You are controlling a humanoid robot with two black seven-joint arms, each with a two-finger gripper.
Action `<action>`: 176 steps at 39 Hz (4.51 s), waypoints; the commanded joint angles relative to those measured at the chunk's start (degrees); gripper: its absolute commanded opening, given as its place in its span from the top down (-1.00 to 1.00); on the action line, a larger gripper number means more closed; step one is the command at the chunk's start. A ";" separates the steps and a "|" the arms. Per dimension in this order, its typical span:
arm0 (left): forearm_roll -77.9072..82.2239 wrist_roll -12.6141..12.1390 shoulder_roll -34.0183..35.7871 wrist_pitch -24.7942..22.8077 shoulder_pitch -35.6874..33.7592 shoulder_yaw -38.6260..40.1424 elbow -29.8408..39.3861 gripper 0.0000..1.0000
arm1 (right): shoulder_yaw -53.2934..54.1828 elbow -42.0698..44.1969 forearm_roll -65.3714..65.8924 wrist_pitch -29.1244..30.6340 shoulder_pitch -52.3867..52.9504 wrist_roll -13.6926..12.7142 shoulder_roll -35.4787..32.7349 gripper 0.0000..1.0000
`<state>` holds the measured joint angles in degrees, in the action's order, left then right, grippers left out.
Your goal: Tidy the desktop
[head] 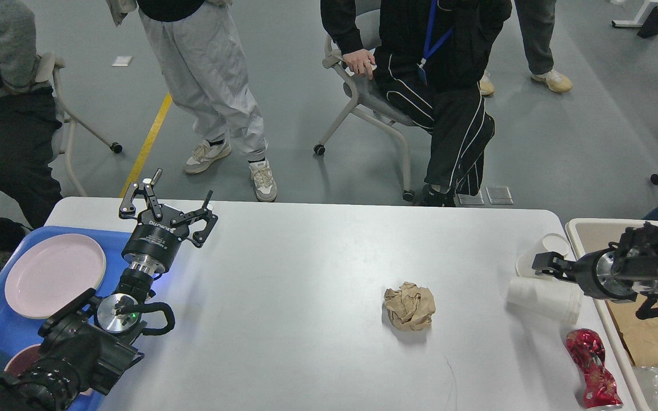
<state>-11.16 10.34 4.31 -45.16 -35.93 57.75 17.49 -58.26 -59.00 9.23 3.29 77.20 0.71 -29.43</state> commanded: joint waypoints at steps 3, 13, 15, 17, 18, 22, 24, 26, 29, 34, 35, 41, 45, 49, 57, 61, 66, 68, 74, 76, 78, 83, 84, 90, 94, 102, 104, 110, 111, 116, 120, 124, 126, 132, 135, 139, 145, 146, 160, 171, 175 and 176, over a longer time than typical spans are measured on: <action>0.00 -0.06 0.00 -0.01 0.07 0.00 0.00 -0.98 | 0.25 0.03 0.00 -0.22 -0.12 -0.01 0.69 -0.95; 0.00 -0.06 0.00 -0.01 0.07 0.00 0.00 -0.98 | 0.25 0.91 0.00 -0.39 -1.70 -0.01 0.69 -0.97; 0.00 -0.06 0.08 -0.01 0.07 0.00 0.00 -0.98 | 0.34 1.70 0.00 -0.39 -2.23 -0.01 0.69 -0.97; 0.00 -0.06 0.08 -0.01 0.07 0.00 0.00 -0.98 | 0.34 2.49 0.00 -0.39 -2.93 -0.01 0.69 -0.97; 0.00 -0.06 0.08 -0.01 -0.02 0.00 0.00 -0.98 | 0.34 2.84 0.00 -0.39 -3.37 -0.01 0.69 -0.98; 0.00 -0.06 0.08 -0.01 0.07 -0.09 0.00 -0.98 | 1.13 4.60 0.00 -0.39 -5.66 -0.01 0.69 -0.98; 0.00 -0.06 0.00 -0.01 -0.02 0.00 0.00 -0.98 | 3.14 5.39 0.00 -0.39 -7.41 -0.01 0.69 -0.97; 0.00 -0.06 0.00 -0.01 0.07 0.00 0.00 -0.98 | 4.73 5.83 -0.09 -0.39 -8.47 -0.01 0.69 -0.97; 0.00 -0.06 0.00 -0.01 0.07 0.00 0.00 -0.98 | 7.80 6.53 -0.09 -0.39 -10.49 -0.01 0.69 -0.97; 0.00 -0.06 0.08 -0.01 -0.02 0.00 0.00 -0.98 | 11.84 8.02 -2.63 -0.31 -13.22 -0.01 0.60 -0.96; 0.00 -0.06 0.00 -0.01 0.07 0.00 0.00 -0.98 | 12.72 8.38 -3.42 -0.31 -13.57 -0.01 0.51 -0.96; 0.00 -0.06 0.00 -0.01 -0.02 0.00 0.00 -0.98 | 19.67 10.40 -7.65 -0.31 -16.73 -0.01 0.16 -0.96; 0.00 -0.06 0.00 -0.01 0.07 0.00 0.00 -0.98 | 25.20 11.80 -7.74 -0.31 -19.37 0.08 -0.10 -0.95; 0.00 0.03 0.00 -0.01 -0.02 0.00 0.00 -0.98 | 31.79 12.16 -7.74 -0.31 -22.27 0.08 -1.15 -0.94; 0.00 -0.06 0.00 -0.01 0.07 0.00 0.00 -0.98 | 40.59 11.98 -7.74 -0.22 -25.61 0.08 -4.32 -0.41; 0.00 -0.06 0.00 -0.01 0.07 0.00 0.00 -0.98 | 47.26 11.81 -8.09 -0.22 -28.68 0.08 -5.90 -0.05; 0.00 -0.06 0.08 -0.01 0.07 0.00 0.00 -0.98 | 53.77 10.93 -8.09 0.40 -33.78 0.08 -6.34 0.38; 0.00 -0.06 0.08 -0.01 0.07 0.00 0.00 -0.98 | 54.30 10.49 -8.09 0.57 -34.49 0.08 -6.34 0.86; 0.00 -0.06 0.08 -0.01 0.07 0.00 0.00 -0.98 | 54.66 8.91 -8.09 0.92 -35.19 0.25 -6.43 1.00; 0.00 -0.06 0.08 -0.01 0.07 0.00 0.00 -0.98 | 55.53 7.24 -8.09 0.66 -35.28 1.04 -7.13 1.00; 0.09 -0.06 0.08 -0.01 0.07 0.00 0.00 -0.98 | 56.41 6.36 -8.09 0.66 -35.28 1.40 -8.10 1.00; 0.00 -0.06 0.08 -0.01 0.07 0.00 0.00 -0.98 | 58.43 4.08 -8.09 0.57 -35.11 1.40 -9.94 1.00; 0.00 -0.06 0.08 -0.01 0.07 0.00 0.00 -0.98 | 58.78 3.55 -8.18 0.57 -35.10 1.40 -10.38 1.00; 0.00 -0.06 0.08 -0.01 0.07 0.00 0.00 -0.98 | 60.45 1.97 -8.44 0.57 -35.10 1.49 -12.49 1.00; 0.00 -0.06 0.08 -0.01 0.07 0.00 0.00 -0.98 | 61.60 1.00 -8.44 0.40 -35.28 1.66 -13.28 1.00; 0.00 -0.06 0.08 -0.01 0.07 0.00 0.00 -0.98 | 64.32 -6.03 -9.85 0.13 -35.37 2.80 -17.76 1.00; 0.00 -0.06 0.08 -0.01 0.07 0.00 0.00 -0.98 | 64.32 -7.17 -10.02 0.22 -35.37 2.80 -18.47 1.00; 0.00 -0.06 0.08 -0.01 0.07 0.00 0.00 -0.98 | 64.06 -8.85 -10.02 0.31 -35.63 3.16 -20.14 1.00; 0.00 -0.06 0.08 -0.01 0.07 0.00 0.00 -0.98 | 63.97 -8.85 -10.02 0.31 -35.81 3.16 -20.14 1.00; 0.00 -0.06 0.08 -0.01 0.07 0.00 0.00 -0.98 | 64.15 -8.85 -10.02 0.13 -37.39 3.24 -19.79 1.00; 0.00 -0.06 0.08 -0.01 0.07 0.00 0.00 -0.98 | 64.24 -8.85 -10.02 0.31 -37.74 3.33 -19.70 1.00; 0.00 -0.06 0.08 -0.01 0.07 0.00 0.00 -0.98 | 64.15 -8.50 -10.02 0.40 -37.92 3.95 -19.53 0.96; 0.00 -0.06 0.08 -0.01 0.07 0.00 0.00 -0.98 | 64.24 -7.97 -9.94 -0.39 -37.83 3.86 -19.09 -0.99; 0.00 -0.06 0.08 -0.01 0.07 0.00 0.00 -0.98 | 64.41 -8.14 -10.20 0.05 -37.92 3.86 -18.47 -1.00; 0.00 -0.06 0.08 -0.01 0.07 0.00 0.00 -0.98 | 64.50 -7.88 -10.20 -0.31 -38.09 3.95 -17.07 -1.00; 0.00 -0.06 0.08 -0.01 0.07 0.00 0.00 -0.98 | 64.94 -6.30 -11.17 -0.39 -38.36 4.03 -14.96 -1.00; 0.00 -0.06 0.08 -0.01 0.07 0.00 0.00 -0.98 | 64.94 -4.63 -11.34 -0.39 -38.71 4.12 -13.03 -1.00; 0.00 -0.06 0.08 -0.01 0.07 0.00 0.00 -0.98 | 64.94 -4.28 -11.34 -0.39 -38.71 4.12 -12.76 -1.00; 0.00 -0.06 0.08 -0.01 0.07 0.00 0.00 -0.98 | 65.03 3.36 -11.34 -3.21 -40.55 4.39 -6.44 -0.93; 0.00 -0.06 0.08 -0.01 0.07 0.00 0.00 -0.98 | 68.54 6.53 -11.34 -9.79 -42.31 5.53 -1.42 1.00; 0.00 0.03 0.08 -0.01 0.07 0.00 0.00 -0.98 | 68.63 5.48 -11.34 -9.97 -42.49 5.70 -0.89 1.00; 0.00 -0.05 0.08 -0.01 0.07 0.00 0.00 -0.98 | 68.63 5.48 -11.34 -9.97 -42.49 5.97 -0.89 1.00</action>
<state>-11.16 10.32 4.39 -45.17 -35.86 57.74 17.49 10.22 -52.84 -2.11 -6.35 34.88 6.29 -30.77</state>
